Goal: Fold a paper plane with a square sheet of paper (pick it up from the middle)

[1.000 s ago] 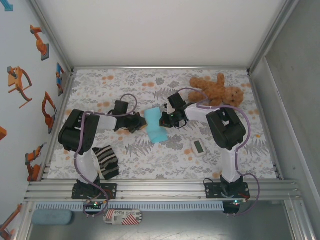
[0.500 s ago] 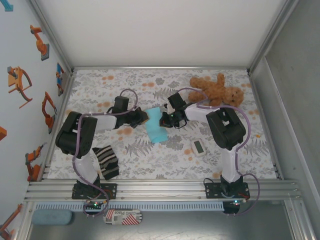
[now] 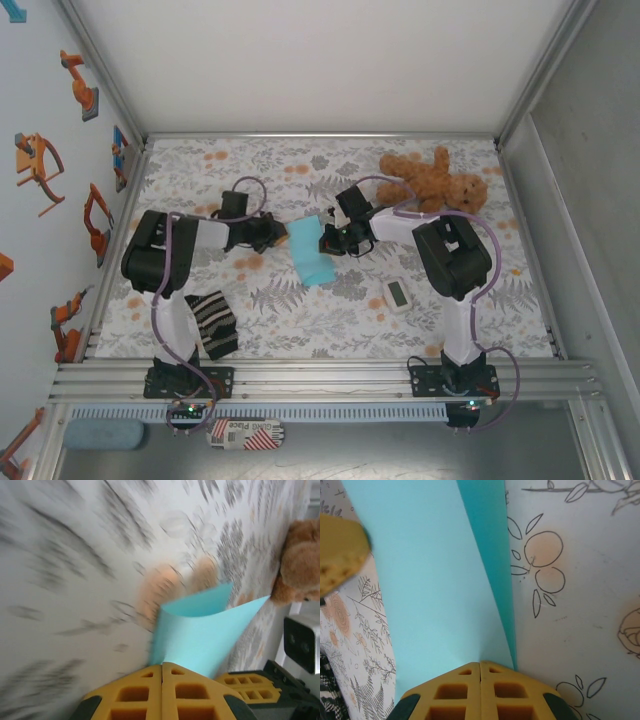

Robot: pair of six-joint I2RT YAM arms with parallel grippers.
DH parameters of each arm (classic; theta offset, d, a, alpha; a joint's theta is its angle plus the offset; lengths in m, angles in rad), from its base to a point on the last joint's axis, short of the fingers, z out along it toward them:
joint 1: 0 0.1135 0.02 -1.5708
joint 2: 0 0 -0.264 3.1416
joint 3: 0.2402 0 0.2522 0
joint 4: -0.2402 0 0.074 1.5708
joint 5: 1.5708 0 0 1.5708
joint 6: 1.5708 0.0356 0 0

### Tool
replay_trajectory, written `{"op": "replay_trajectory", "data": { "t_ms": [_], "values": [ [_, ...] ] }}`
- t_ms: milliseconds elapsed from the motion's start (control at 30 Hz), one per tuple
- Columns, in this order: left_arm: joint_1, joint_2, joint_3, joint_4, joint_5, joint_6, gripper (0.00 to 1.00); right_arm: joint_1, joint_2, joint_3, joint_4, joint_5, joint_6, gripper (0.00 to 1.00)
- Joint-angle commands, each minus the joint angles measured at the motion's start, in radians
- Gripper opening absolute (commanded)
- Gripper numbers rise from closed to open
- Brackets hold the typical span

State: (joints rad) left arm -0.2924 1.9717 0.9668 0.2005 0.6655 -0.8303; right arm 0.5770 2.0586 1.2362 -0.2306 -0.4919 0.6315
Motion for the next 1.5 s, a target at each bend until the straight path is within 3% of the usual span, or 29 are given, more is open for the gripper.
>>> {"op": "replay_trajectory", "data": {
  "t_ms": [0,67,233,500,867,1067,1200,1333,1467],
  "values": [
    [0.036,-0.044,0.042,-0.186,-0.067,0.129,0.03,0.004,0.162,-0.104,-0.175,0.256,-0.004,0.03],
    [0.028,-0.076,0.057,-0.201,-0.059,0.125,0.03,0.004,0.163,-0.105,-0.172,0.257,-0.003,0.03],
    [-0.028,-0.13,0.04,-0.056,0.022,0.03,0.03,0.004,0.164,-0.107,-0.17,0.255,-0.001,0.03],
    [-0.099,0.016,0.148,-0.121,-0.007,0.033,0.03,0.004,0.171,-0.103,-0.17,0.253,0.001,0.03],
    [0.045,0.131,0.266,-0.32,-0.049,0.143,0.02,0.004,0.173,-0.111,-0.167,0.259,0.002,0.02],
    [0.065,0.067,0.318,-0.425,-0.088,0.187,0.02,0.004,0.172,-0.112,-0.162,0.258,0.005,0.02],
    [0.011,-0.066,0.23,-0.385,-0.082,0.136,0.02,0.004,0.168,-0.115,-0.162,0.257,0.011,0.02],
    [-0.106,-0.172,0.082,-0.265,-0.097,0.022,0.02,0.004,0.174,-0.113,-0.162,0.254,0.017,0.02],
    [-0.209,-0.175,0.003,-0.181,-0.081,-0.063,0.02,0.004,0.178,-0.105,-0.169,0.242,0.003,0.02]
  ]
}}
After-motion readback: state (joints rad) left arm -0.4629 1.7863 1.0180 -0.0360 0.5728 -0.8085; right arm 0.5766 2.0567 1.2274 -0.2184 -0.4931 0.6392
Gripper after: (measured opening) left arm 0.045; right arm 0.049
